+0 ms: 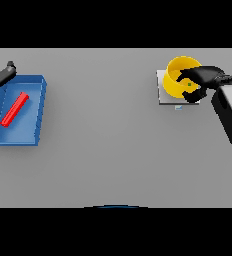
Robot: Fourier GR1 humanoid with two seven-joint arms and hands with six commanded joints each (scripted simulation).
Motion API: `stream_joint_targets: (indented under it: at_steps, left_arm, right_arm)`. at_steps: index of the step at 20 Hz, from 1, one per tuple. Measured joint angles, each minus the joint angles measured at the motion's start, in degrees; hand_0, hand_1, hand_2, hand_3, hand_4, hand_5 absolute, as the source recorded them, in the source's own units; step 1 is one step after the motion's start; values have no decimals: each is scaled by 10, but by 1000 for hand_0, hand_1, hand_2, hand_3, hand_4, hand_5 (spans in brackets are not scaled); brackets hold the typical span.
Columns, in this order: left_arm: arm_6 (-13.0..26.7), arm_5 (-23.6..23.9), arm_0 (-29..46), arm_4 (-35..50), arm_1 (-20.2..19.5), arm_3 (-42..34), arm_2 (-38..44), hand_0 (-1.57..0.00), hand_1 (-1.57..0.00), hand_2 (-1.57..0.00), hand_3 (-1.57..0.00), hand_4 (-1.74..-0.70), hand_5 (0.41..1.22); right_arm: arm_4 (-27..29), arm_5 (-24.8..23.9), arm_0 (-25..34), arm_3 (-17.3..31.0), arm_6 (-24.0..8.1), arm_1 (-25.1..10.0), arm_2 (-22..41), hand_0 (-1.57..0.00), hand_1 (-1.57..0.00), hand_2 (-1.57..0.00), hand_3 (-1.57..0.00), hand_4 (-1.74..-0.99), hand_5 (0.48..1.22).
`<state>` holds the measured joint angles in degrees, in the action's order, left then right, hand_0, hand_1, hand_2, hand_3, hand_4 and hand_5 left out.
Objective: Pick up the red beaker and tilt it to pour out 1 green nut into yellow bowl. Pick up the yellow bowl and place it on the metallic measuring scale.
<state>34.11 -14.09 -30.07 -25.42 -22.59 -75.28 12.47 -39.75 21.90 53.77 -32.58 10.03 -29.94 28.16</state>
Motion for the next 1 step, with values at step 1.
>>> stream_joint_targets:
  at_steps: [1]
  left_arm:
    - [0, 1, 3, -2, 3, -2, -3, 1, 1, 1, 1, -851, 768]
  right_arm:
    - [2, 3, -1, -7, -1, 3, 1, -49, -37, -59, -263, -1414, 796]
